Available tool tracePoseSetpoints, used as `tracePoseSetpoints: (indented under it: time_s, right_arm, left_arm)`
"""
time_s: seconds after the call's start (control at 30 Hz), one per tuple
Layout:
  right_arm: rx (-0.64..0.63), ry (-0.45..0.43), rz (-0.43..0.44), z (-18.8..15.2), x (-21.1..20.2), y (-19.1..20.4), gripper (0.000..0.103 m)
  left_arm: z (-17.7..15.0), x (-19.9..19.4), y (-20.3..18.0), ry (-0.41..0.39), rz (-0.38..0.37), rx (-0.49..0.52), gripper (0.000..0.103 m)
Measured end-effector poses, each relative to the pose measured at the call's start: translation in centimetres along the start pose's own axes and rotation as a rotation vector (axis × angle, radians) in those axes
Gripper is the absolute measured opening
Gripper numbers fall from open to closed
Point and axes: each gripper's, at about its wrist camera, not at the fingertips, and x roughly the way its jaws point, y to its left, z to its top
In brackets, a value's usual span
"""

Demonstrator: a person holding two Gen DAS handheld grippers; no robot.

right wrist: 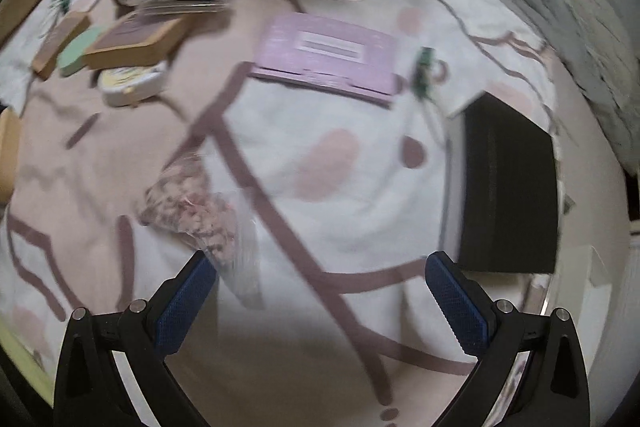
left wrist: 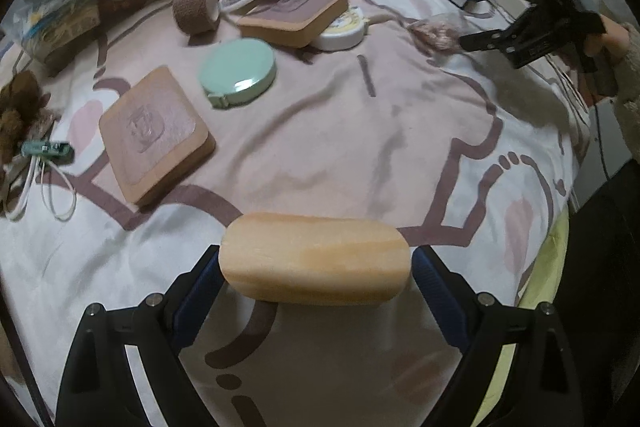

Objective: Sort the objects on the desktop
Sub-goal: 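Close the right gripper on the pink charm bag while the left gripper lifts the wooden brush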

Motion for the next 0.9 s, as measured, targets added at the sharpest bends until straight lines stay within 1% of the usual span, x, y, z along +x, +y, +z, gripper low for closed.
tracePoseSetpoints:
  time_s: [0.03, 0.1, 0.13, 0.2, 0.33, 0.4, 0.53, 0.6, 0.7, 0.73, 0.8, 0.83, 0.9]
  right_arm:
    - [0.005, -0.004, 0.008, 0.0, -0.2, -0.2, 0.103]
    - [0.005, -0.02, 0.051, 0.2, -0.5, 0.5, 0.103]
    - [0.005, -0.032, 0.106, 0.3, -1.1, 0.5, 0.103]
    - [0.01, -0.038, 0.178, 0.2, -1.3, 1.2, 0.103]
    - [0.022, -0.017, 0.236, 1.0, -0.7, 3.3, 0.103]
    - [0.075, 0.017, 0.265, 1.4, 0.1, 3.7, 0.103]
    - [0.223, 0.085, 0.323, 1.9, 1.8, 3.8, 0.103]
    - [0.287, 0.089, 0.321, 2.0, 2.0, 3.6, 0.103]
    - [0.419, 0.056, 0.338, 2.0, 1.8, 2.8, 0.103]
    - [0.488, 0.037, 0.337, 1.8, 1.8, 2.4, 0.103]
    - [0.572, 0.009, 0.306, 1.2, 2.0, 2.1, 0.103]
    - [0.594, -0.002, 0.286, 1.0, 2.2, 2.4, 0.103]
    - [0.574, -0.021, 0.239, 1.0, 2.2, 3.3, 0.103]
  left_arm:
    - [0.0, 0.2, 0.1, 0.009, 0.003, -0.01, 0.094]
    - [0.0, 0.4, 0.0, 0.013, 0.015, -0.014, 0.094]
    - [0.0, 0.5, -0.1, 0.01, 0.022, -0.01, 0.094]
    - [0.0, 0.4, -0.4, 0.003, 0.035, 0.001, 0.094]
    - [0.0, 0.5, -0.8, -0.001, 0.06, 0.013, 0.094]
    - [-0.2, 0.6, -1.1, -0.002, 0.078, 0.025, 0.094]
    - [-0.3, 0.9, -1.7, 0.0, 0.116, 0.053, 0.094]
    - [-0.3, 0.9, -1.8, -0.006, 0.124, 0.057, 0.093]
    - [-0.4, 0.8, -1.7, -0.035, 0.143, 0.047, 0.092]
    - [-0.5, 0.8, -1.7, -0.047, 0.144, 0.04, 0.092]
    - [-0.7, 1.0, -1.6, -0.06, 0.145, 0.025, 0.092]
    - [-0.8, 1.1, -1.6, -0.064, 0.144, 0.02, 0.091]
    - [-0.9, 1.1, -1.7, -0.078, 0.145, 0.017, 0.091]
